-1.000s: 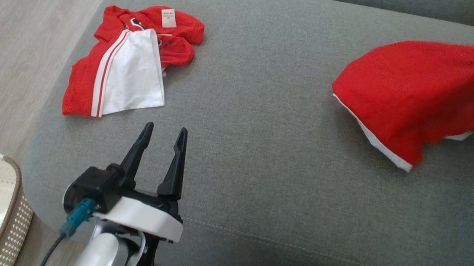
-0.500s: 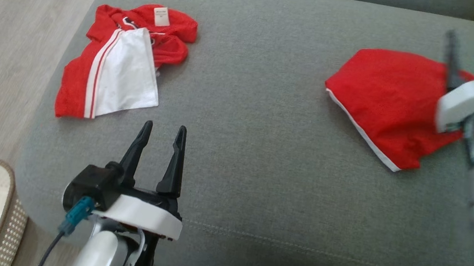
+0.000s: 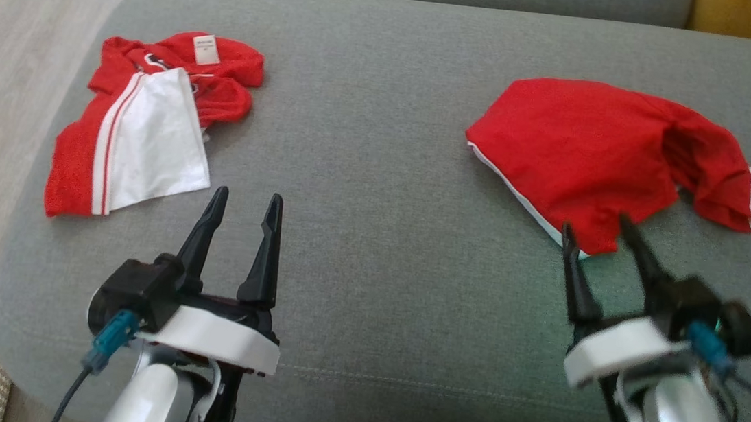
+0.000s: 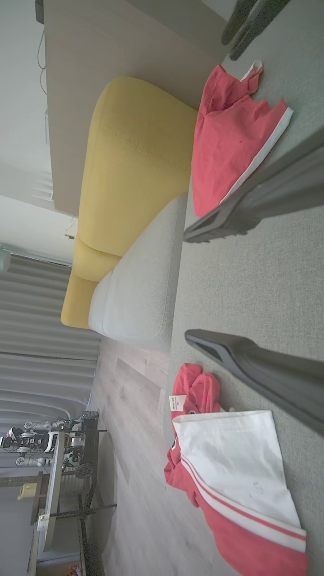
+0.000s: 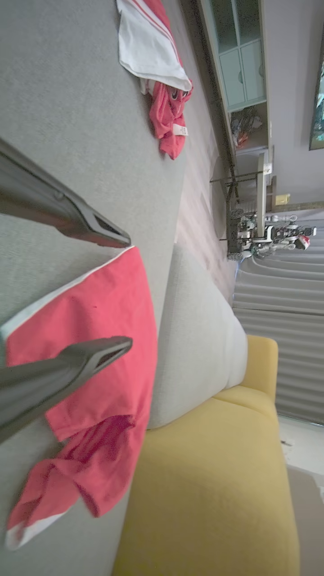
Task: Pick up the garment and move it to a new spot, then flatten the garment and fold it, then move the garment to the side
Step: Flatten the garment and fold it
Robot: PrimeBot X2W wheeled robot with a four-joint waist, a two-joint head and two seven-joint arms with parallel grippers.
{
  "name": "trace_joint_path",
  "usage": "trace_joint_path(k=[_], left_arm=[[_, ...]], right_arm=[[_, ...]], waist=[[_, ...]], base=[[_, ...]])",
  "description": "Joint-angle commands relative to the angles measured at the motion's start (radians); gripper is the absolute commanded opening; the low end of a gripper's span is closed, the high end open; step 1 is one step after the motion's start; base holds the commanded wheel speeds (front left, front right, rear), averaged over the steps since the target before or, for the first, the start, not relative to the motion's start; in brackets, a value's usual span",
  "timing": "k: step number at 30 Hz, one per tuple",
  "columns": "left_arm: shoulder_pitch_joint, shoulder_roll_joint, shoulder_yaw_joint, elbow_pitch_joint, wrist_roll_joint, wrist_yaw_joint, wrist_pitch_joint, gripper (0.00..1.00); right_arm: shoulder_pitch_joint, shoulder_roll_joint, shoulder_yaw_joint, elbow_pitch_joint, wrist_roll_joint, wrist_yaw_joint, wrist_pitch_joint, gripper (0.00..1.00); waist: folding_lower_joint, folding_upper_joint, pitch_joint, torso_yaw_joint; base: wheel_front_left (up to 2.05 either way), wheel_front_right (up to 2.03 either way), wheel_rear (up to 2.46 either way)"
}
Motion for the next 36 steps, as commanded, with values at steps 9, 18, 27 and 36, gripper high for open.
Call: trace_joint_path(k=[9,18,27,36], left_arm=[[-0.038,0.003,0.027,-0.028,0.014,-0.007,-0.012,1.0],[-0.06,0.003,0.004,-0.023,0.01,-0.006,-0.012,1.0],[-0.08,0.003,-0.014,-0.023,0.009,-0.002,-0.012,1.0],[-0.098,0.003,-0.022,-0.028,0.009,0.004,-0.012,1.0]], right_arm=[[0.042,0.026,-0.045,0.005,0.029,0.0,-0.009,1.0],[-0.067,0.026,-0.147,0.216,0.109,0.0,-0.009,1.0],[-0.185,0.026,-0.214,0.423,0.14,0.0,-0.009,1.0],[-0.267,0.026,-0.224,0.531,0.118,0.0,-0.009,1.0]], waist=[[0.0,0.0,0.022,-0.02],[0.0,0.0,0.068,0.01],[0.0,0.0,0.112,0.054],[0.0,0.0,0.139,0.069]], base=[[0.0,0.0,0.0],[0.0,0.0,0.0],[0.0,0.0,0.0],[0.0,0.0,0.0]])
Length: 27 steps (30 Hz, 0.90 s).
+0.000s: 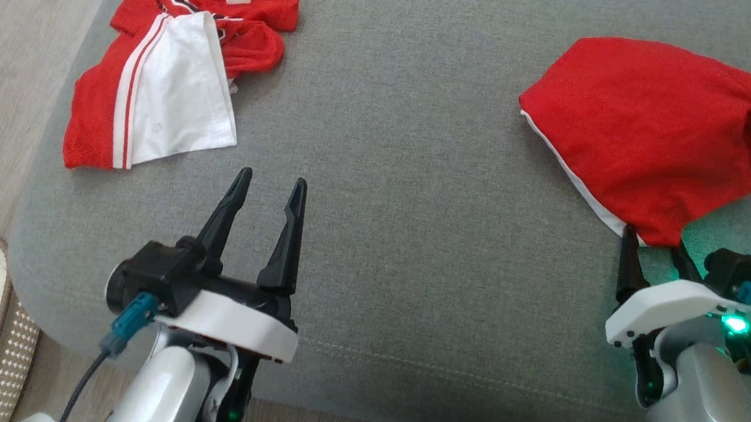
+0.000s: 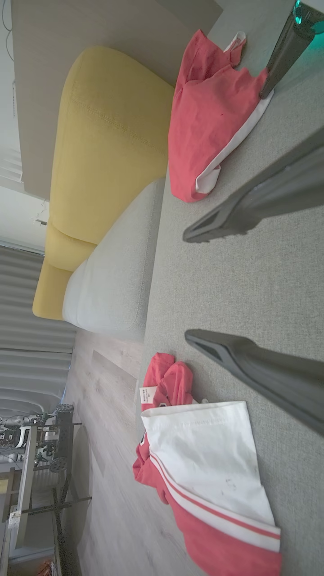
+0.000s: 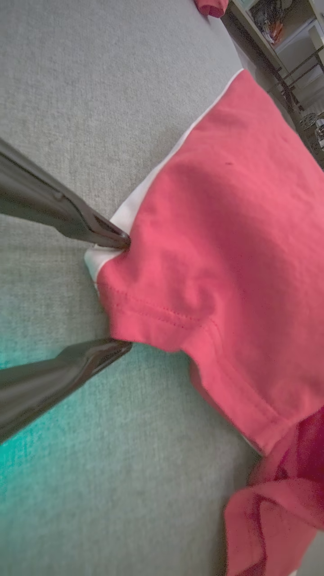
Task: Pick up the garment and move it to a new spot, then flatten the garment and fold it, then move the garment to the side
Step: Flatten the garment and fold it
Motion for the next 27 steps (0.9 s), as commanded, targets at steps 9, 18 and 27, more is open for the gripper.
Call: trace_joint_path(k=[9,18,27], left_arm=[[-0.052,0.003,0.026,-0.025,0.012,0.01,-0.012,1.0],[-0.022,0.003,0.039,-0.018,0.005,0.01,-0.012,1.0],[0.015,0.003,0.046,-0.022,-0.005,0.008,-0.012,1.0]], right_arm=[[-0.042,0.004,0.072,-0.046,-0.053,0.0,-0.009,0.0],[0.047,0.003,0.025,-0.166,-0.14,0.0,0.036,0.0],[0.212,-0.015,-0.11,-0.439,-0.219,0.0,0.311,0.0]], waist=[[0.0,0.0,-0.004,-0.019],[0.0,0.0,-0.072,-0.065],[0.0,0.0,-0.132,-0.126]], base=[[0.0,0.0,0.0],[0.0,0.0,0.0],[0.0,0.0,0.0]])
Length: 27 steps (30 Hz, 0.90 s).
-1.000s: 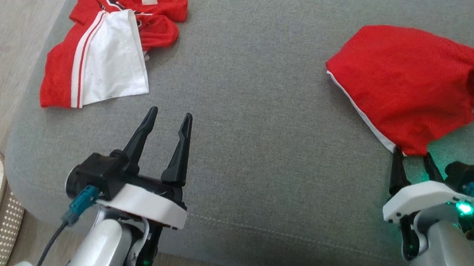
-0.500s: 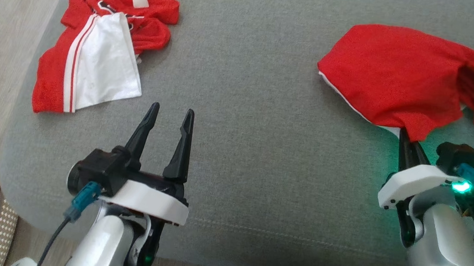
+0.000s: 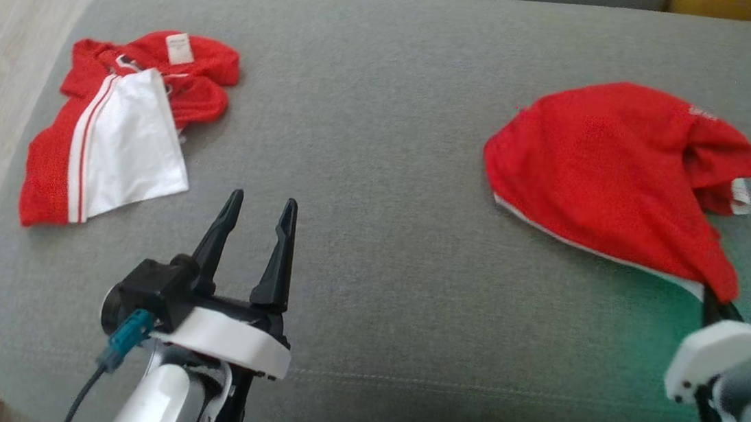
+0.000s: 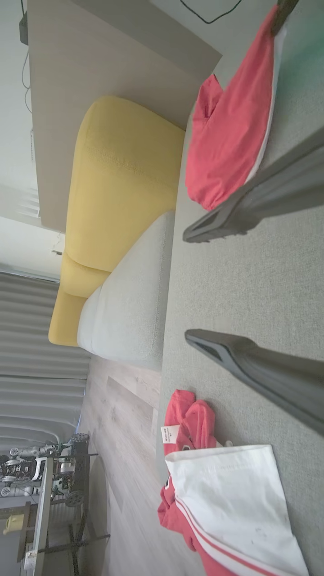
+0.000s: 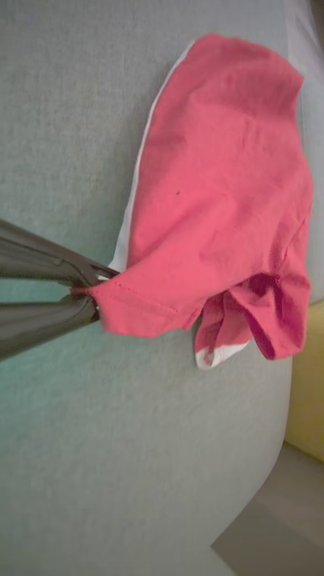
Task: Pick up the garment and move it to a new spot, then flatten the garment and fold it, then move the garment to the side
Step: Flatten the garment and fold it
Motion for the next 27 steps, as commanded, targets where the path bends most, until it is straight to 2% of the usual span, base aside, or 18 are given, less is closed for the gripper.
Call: trace_joint_path(k=[1,5,6,7,10,19,27], left_arm=[[-0.025,0.003,0.032,-0.035,-0.004,0.003,-0.012,1.0],[-0.028,0.003,0.022,-0.037,-0.007,0.002,-0.012,1.0],[-0.029,0.003,0.021,-0.037,-0.008,0.002,-0.012,1.0],[-0.031,0.003,0.019,-0.036,-0.007,0.001,-0.012,1.0],[-0.034,0.003,0.016,-0.032,-0.005,-0.003,-0.012,1.0],[-0.04,0.003,0.01,-0.03,-0.006,-0.007,-0.012,1.0],[-0.04,0.003,0.013,-0.033,-0.002,-0.008,-0.012,1.0]], right_arm=[[-0.002,-0.004,0.004,-0.064,-0.013,0.0,0.031,0.0],[0.041,0.004,-0.056,-0.135,-0.079,0.0,0.092,0.0],[0.043,0.007,-0.07,-0.145,-0.097,0.0,0.086,0.35],[0.044,0.008,-0.077,-0.15,-0.115,0.0,0.08,1.0],[0.043,0.012,-0.081,-0.148,-0.148,0.0,0.065,1.0],[0.006,0.013,-0.067,-0.161,-0.104,0.0,-0.05,1.0],[-0.001,0.013,0.15,-0.186,0.033,0.0,-0.219,1.0]], waist=[[0.0,0.0,-0.015,-0.02],[0.0,0.0,-0.016,-0.033],[0.0,0.0,-0.015,-0.035],[0.0,0.0,-0.015,-0.036],[0.0,0.0,-0.013,-0.038],[0.0,0.0,0.0,-0.027],[0.0,0.0,-0.012,-0.026]], base=[[0.0,0.0,0.0],[0.0,0.0,0.0],[0.0,0.0,0.0],[0.0,0.0,0.0],[0.0,0.0,0.0],[0.0,0.0,0.0],[0.0,0.0,0.0]])
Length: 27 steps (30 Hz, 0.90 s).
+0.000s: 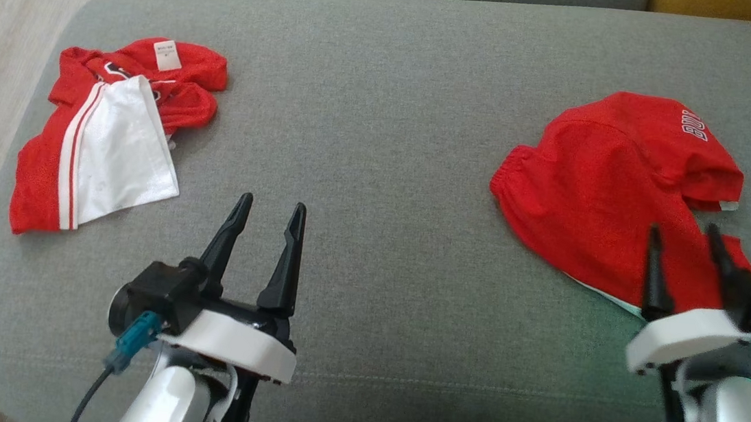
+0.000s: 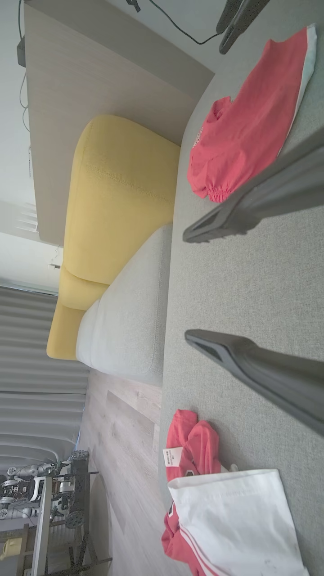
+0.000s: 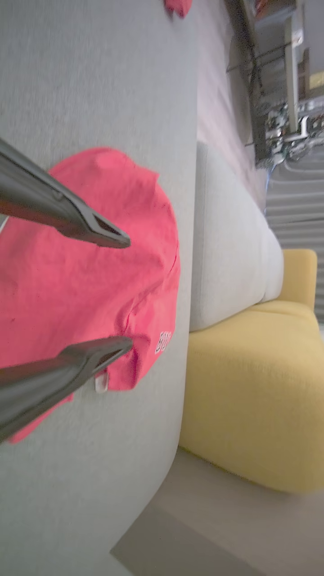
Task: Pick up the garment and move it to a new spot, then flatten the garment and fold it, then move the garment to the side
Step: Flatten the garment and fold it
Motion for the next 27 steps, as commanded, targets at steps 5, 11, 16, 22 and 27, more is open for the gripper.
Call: trace_joint_path(k=[5,11,16,22,27], left_arm=[[-0.044,0.003,0.031,-0.044,-0.005,-0.003,-0.012,1.0],[-0.048,0.003,0.015,-0.057,-0.013,0.004,-0.012,1.0],[-0.072,0.003,-0.004,-0.048,-0.01,-0.004,-0.012,1.0],[-0.19,0.003,-0.061,0.001,-0.01,-0.04,-0.012,1.0],[-0.355,0.003,-0.13,0.12,-0.061,-0.085,-0.012,1.0]], right_arm=[[-0.005,-0.009,0.157,-0.055,0.1,0.0,-0.07,1.0],[0.019,-0.009,0.236,-0.039,0.14,0.0,-0.091,1.0],[0.008,-0.009,0.252,-0.047,0.153,0.0,-0.099,1.0],[-0.017,-0.009,0.255,-0.083,0.152,0.0,-0.104,1.0],[-0.038,-0.009,0.258,-0.102,0.155,0.0,-0.106,1.0]], waist=[[0.0,0.0,-0.001,0.003],[0.0,0.0,0.026,-0.002],[0.0,0.0,0.056,-0.02],[0.0,0.0,0.131,-0.079],[0.0,0.0,0.2,-0.14]], base=[[0.0,0.0,0.0],[0.0,0.0,0.0],[0.0,0.0,0.0],[0.0,0.0,0.0],[0.0,0.0,0.0]])
